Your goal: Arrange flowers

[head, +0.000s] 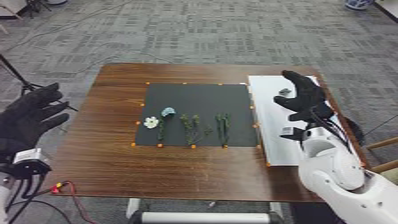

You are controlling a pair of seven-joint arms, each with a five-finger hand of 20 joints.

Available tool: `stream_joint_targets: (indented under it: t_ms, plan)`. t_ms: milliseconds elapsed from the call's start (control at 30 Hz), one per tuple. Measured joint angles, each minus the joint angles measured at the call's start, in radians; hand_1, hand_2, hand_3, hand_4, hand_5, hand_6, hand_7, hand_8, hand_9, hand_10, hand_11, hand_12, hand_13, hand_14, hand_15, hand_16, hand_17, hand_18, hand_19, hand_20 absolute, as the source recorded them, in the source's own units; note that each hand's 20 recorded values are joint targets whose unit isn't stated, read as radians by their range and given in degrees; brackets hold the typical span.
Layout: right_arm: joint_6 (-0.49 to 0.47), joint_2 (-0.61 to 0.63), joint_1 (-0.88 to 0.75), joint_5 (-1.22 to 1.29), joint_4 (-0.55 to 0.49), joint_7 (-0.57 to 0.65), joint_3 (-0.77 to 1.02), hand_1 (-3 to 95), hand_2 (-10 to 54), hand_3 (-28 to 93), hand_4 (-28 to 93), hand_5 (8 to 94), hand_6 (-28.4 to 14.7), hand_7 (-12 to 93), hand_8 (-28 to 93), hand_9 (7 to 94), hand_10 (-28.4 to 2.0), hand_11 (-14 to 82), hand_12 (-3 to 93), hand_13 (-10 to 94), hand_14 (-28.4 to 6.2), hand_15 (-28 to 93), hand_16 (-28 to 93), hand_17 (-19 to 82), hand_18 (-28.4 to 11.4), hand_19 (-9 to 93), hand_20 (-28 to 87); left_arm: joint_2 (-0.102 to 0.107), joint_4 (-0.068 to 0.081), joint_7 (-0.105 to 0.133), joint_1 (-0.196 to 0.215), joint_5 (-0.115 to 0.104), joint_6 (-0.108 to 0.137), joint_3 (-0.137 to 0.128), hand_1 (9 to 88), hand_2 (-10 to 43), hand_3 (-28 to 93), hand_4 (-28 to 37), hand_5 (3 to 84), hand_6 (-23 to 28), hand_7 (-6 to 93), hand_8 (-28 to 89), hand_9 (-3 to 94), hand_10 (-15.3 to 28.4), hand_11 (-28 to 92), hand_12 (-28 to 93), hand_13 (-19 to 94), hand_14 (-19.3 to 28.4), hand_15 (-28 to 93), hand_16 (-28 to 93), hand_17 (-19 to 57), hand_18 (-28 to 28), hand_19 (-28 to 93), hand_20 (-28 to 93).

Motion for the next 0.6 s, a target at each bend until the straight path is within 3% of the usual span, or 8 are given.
stream_joint_targets:
  t_ms: [233, 367, 500, 600]
  plan:
    - [0.007, 0.108, -0.258, -0.118, -0.035, 0.088, 0.264, 27.3, -9.5, 88, -28, 34.5, -3.0, 26, -13, 38.0, -10.7, 22.2, 22.4, 43, -11.2, 75, 26, 23, -19.8, 78, 55, 0.042, -0.011, 0.006, 0.002, -0.012, -0.008, -0.026, 23.9, -8.1, 68, -28.3, 25.8, 2.8, 24.1, -11, 19.5, 11.2, 26, 12, 12, 14.4, 43, -9, -8.1, 20.8, 40, 7]
    - [-0.001, 0.133, -0.344, -0.083, -0.022, 0.097, 0.358, 27.7, -9.5, 88, -28, 36.0, -2.6, 27, -14, 39.1, -9.8, 21.7, 21.5, 44, -11.0, 75, 26, 23, -19.7, 78, 55, 0.069, -0.013, 0.021, -0.004, -0.046, -0.011, -0.045, 23.9, -8.1, 69, -28.3, 25.7, 2.8, 24.2, -11, 19.5, 11.2, 26, 12, 12, 14.3, 43, -9, -8.1, 20.8, 40, 7]
    - [-0.033, 0.144, -0.380, -0.047, 0.003, 0.090, 0.384, 28.4, -9.5, 88, -28, 38.8, -2.0, 28, -14, 41.5, -8.8, 21.7, 21.0, 45, -10.6, 75, 26, 23, -19.7, 78, 55, 0.086, -0.013, 0.038, -0.016, -0.064, -0.011, -0.056, 23.9, -8.1, 69, -28.3, 25.7, 2.8, 24.2, -11, 19.5, 11.1, 26, 12, 12, 14.3, 43, -9, -8.1, 21.0, 41, 7]
    - [-0.057, 0.171, -0.365, -0.047, 0.041, 0.087, 0.317, 28.9, -9.5, 88, -28, 40.0, -1.6, 28, -14, 42.9, -8.8, 22.2, 20.7, 46, -10.3, 75, 26, 23, -19.6, 78, 55, 0.087, -0.013, 0.063, -0.017, -0.108, -0.010, -0.060, 23.9, -8.2, 69, -28.3, 25.7, 2.8, 24.2, -11, 19.5, 11.2, 26, 12, 12, 14.3, 43, -9, -8.1, 21.1, 41, 7]
